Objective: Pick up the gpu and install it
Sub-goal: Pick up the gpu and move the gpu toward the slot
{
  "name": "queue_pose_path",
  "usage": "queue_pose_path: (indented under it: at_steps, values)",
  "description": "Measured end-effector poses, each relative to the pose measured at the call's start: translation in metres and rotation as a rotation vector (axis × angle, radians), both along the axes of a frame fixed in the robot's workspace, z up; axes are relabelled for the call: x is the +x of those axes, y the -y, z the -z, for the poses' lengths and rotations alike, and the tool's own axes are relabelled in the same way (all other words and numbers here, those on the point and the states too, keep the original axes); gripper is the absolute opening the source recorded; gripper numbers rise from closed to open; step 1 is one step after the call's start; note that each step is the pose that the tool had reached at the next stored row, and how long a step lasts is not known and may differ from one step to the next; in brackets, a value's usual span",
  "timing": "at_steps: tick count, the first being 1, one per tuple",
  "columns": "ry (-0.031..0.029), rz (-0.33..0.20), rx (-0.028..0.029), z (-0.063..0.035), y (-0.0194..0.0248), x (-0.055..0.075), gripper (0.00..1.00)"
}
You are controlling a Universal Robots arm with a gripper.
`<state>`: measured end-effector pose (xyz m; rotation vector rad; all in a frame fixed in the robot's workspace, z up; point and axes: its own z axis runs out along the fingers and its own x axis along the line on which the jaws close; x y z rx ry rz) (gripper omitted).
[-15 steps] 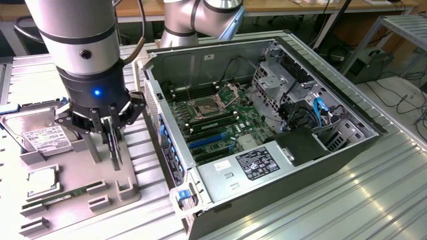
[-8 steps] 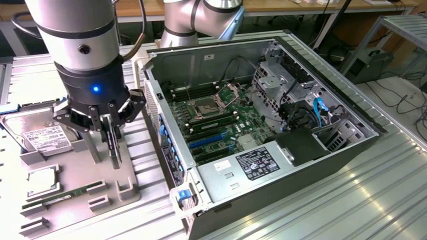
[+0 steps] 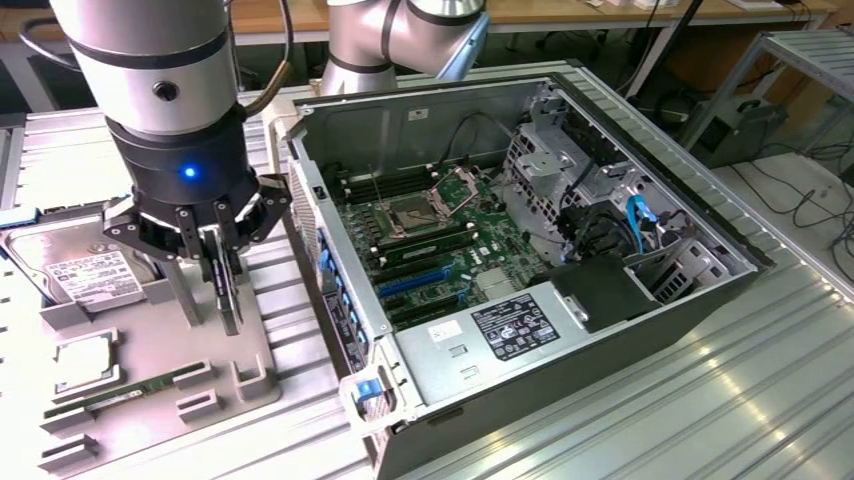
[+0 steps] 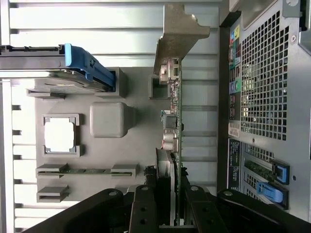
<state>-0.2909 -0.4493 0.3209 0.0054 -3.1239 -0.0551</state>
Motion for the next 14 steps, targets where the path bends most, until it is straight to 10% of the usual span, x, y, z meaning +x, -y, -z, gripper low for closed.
queue_pose_path:
  at_steps: [14]
  values:
    - [0.0002,0.0,0.0002,-0.0126,0.0001,0.0,0.27]
